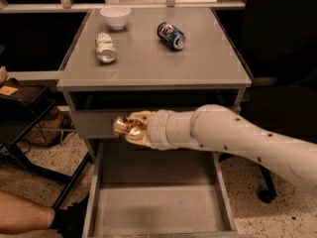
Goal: Pick orange can from middle drawer and place on counter
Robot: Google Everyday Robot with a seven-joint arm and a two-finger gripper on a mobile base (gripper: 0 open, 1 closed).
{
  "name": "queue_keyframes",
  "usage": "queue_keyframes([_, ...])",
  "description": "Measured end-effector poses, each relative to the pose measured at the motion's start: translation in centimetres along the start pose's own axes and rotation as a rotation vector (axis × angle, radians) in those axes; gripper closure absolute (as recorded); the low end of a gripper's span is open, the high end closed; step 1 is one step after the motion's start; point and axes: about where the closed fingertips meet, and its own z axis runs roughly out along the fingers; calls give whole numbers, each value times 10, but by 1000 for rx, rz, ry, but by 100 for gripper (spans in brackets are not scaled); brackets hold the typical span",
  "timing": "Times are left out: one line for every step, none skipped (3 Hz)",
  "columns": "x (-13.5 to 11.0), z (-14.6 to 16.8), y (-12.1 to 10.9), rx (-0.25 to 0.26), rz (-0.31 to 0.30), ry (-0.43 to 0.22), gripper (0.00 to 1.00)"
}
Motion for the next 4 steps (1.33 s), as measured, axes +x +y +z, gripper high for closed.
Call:
queue_keyframes([-16,-10,-8,18,-40,12,100])
queue_keyframes([-16,-10,-8,18,-40,12,100])
queue_keyframes([-34,-21,-24,54,-91,24,100])
queue_keyframes([-89,-45,-74,129,-226,53,100])
